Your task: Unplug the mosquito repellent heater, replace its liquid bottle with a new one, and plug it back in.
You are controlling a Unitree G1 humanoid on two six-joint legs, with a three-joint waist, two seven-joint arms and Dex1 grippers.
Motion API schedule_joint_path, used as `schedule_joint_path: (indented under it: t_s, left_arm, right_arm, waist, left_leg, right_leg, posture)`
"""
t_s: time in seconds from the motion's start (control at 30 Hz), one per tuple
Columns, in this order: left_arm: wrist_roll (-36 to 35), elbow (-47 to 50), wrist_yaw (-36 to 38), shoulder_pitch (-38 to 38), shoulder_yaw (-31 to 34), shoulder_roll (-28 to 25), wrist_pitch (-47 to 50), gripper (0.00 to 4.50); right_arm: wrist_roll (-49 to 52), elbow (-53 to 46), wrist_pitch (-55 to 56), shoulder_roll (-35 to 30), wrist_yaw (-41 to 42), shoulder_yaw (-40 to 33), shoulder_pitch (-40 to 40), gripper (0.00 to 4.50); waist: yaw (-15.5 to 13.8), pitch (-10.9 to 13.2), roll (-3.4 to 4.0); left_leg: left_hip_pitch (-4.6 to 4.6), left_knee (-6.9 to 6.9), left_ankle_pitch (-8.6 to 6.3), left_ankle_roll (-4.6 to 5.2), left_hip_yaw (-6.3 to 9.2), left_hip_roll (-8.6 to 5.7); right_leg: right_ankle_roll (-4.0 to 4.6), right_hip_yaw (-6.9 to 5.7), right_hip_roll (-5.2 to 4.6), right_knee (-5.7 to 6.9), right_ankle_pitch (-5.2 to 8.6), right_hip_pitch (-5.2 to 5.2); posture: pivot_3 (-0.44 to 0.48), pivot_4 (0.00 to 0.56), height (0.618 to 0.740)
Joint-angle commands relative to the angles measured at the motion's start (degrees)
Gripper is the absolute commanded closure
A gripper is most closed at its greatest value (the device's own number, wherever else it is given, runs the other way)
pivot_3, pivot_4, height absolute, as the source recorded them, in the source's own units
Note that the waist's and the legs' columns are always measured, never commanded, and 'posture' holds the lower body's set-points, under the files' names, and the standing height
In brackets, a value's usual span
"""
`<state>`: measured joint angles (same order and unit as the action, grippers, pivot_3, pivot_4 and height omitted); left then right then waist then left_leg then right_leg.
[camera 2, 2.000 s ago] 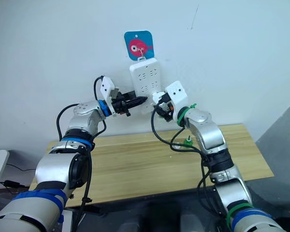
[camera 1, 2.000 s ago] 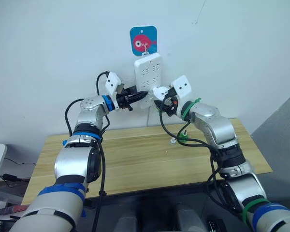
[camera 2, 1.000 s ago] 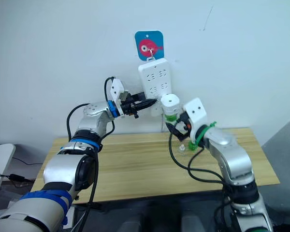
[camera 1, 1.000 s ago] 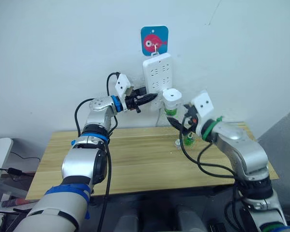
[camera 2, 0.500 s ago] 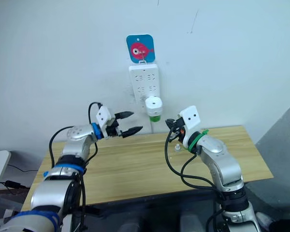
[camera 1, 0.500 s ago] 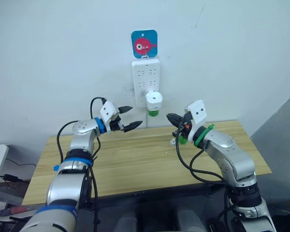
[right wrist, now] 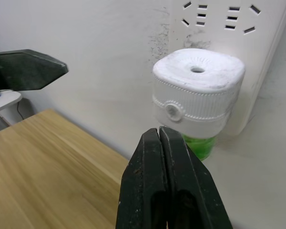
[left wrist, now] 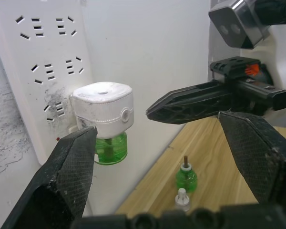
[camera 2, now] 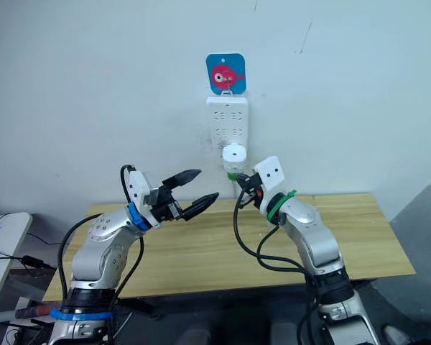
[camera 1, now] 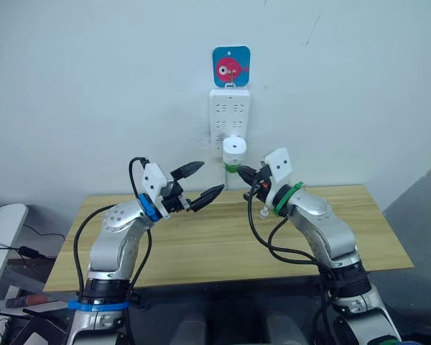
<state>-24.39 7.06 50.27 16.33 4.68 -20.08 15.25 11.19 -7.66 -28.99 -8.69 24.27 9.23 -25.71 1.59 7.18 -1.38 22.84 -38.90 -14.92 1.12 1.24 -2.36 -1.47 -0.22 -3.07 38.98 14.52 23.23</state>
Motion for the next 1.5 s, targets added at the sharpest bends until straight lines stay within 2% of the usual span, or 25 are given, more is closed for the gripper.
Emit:
schedule_joint_path:
  t_s: [0.03,0.3,0.83,1.23,1.33,1.5]
  left_arm:
    - [-1.9,3.4,-1.1,0.4,0.3,-1.1,1.6,0.0]
    - [-3.3,3.9,-1.2,0.8,0.8,-3.3,2.7,0.0]
    - [-3.4,3.4,-2.4,1.7,0.4,-3.4,2.3,0.0]
    - [-3.4,3.3,-2.8,1.7,0.5,-3.2,2.1,0.0]
    - [-3.4,3.3,-2.8,1.6,0.6,-3.3,2.2,0.0]
    - [-3.7,2.5,-3.0,1.0,1.7,-4.1,2.9,0.0]
  right_arm:
    - [-0.7,0.6,2.2,0.5,-0.8,-0.7,-1.9,4.46]
    - [-0.8,1.8,2.1,2.0,-0.7,0.0,-3.4,4.46]
    - [-2.6,5.1,2.7,3.0,-1.9,-0.3,-5.2,4.46]
    - [-4.9,8.7,5.1,5.0,-10.9,-5.1,-7.5,4.46]
    - [-3.3,7.0,3.6,4.5,-9.3,-4.6,-6.5,4.46]
    - [3.6,-1.8,-4.0,-2.5,5.6,0.9,0.2,4.46]
  waist:
    - [0.0,0.0,0.0]
    - [0.0,0.0,0.01]
    - [0.0,0.0,0.03]
    - [-0.1,0.1,0.07]
    - [-0.3,0.1,0.1]
    - [-0.9,0.1,0.13]
  left_leg:
    - [0.0,0.0,0.0,0.0,0.0,0.0]
    - [0.0,0.02,0.01,0.0,0.0,0.01]
    - [0.01,0.04,0.0,0.0,0.02,0.01]
    - [-0.07,0.05,0.15,-0.14,0.1,0.02]
    - [-0.06,0.05,0.33,-0.21,0.19,0.02]
    - [-0.02,0.09,0.33,-0.18,0.21,0.0]
  right_leg:
    - [0.0,0.0,0.01,0.0,0.0,0.0]
    - [0.01,-0.02,0.03,-0.01,0.01,0.0]
    - [0.01,-0.03,0.02,-0.04,0.01,-0.01]
    - [0.09,-0.08,0.03,-0.02,-0.03,-0.06]
    - [0.11,-0.17,0.03,-0.02,-0.04,-0.08]
    - [0.11,-0.22,0.03,-0.08,-0.04,-0.09]
  posture:
    - [0.0,0.098,0.74]
    - [0.005,0.105,0.74]
    - [0.018,0.109,0.74]
    - [0.017,0.11,0.74]
    - [0.017,0.11,0.74]
    - [0.015,0.111,0.74]
